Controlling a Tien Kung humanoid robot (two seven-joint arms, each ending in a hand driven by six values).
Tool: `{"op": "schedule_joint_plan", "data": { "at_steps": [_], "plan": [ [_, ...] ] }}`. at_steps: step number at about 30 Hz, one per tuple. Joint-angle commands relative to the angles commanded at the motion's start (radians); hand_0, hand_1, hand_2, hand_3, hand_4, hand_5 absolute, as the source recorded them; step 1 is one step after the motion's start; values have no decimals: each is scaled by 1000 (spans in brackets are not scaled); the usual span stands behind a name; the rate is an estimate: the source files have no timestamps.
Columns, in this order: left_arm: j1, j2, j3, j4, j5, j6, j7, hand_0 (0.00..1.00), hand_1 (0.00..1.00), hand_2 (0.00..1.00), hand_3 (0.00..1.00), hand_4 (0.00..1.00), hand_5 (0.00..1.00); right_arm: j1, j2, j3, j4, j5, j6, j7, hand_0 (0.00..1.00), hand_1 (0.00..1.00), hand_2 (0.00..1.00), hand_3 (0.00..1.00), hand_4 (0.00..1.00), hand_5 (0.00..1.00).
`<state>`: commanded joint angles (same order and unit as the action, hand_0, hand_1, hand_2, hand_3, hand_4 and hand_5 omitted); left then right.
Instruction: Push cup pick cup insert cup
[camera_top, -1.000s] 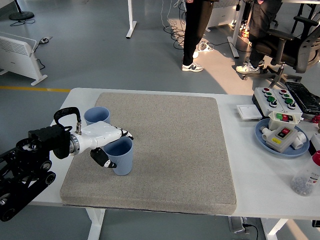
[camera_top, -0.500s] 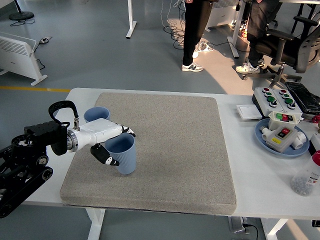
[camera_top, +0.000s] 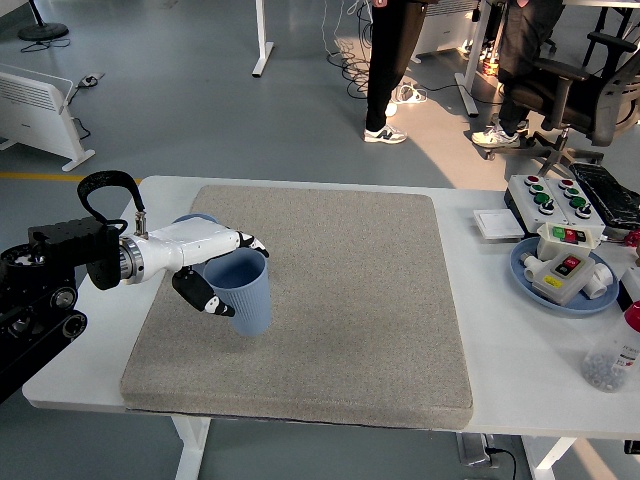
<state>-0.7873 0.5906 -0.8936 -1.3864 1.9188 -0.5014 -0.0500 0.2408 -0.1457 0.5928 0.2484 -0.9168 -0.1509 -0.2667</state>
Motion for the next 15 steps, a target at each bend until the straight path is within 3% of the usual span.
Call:
{"op": "schedule_joint_plan", "data": {
  "at_steps": [5,8,10,15],
  "plan": [
    [-47,43,11,-40,-58,-22,-3,374,531,578,512,643,59,-1,-1,2,1,0,0,-1,523,544,620,565,114,444],
    [-93,61,31,-28,-68,-24,-9,374,531,578,512,643,59,0,-1,3,1,-2,-1,-3,523,544,620,565,114,444],
    [-127,65,45,-8,-68,-23,-12,374,531,578,512,643,59,0,-1,3,1,-2,-1,-3,523,544,620,565,114,444],
    [-246,51,96,144,-59,5,-28,376,533,579,512,638,56,-1,-1,6,4,-6,0,-7,523,544,620,565,114,444]
  ]
}}
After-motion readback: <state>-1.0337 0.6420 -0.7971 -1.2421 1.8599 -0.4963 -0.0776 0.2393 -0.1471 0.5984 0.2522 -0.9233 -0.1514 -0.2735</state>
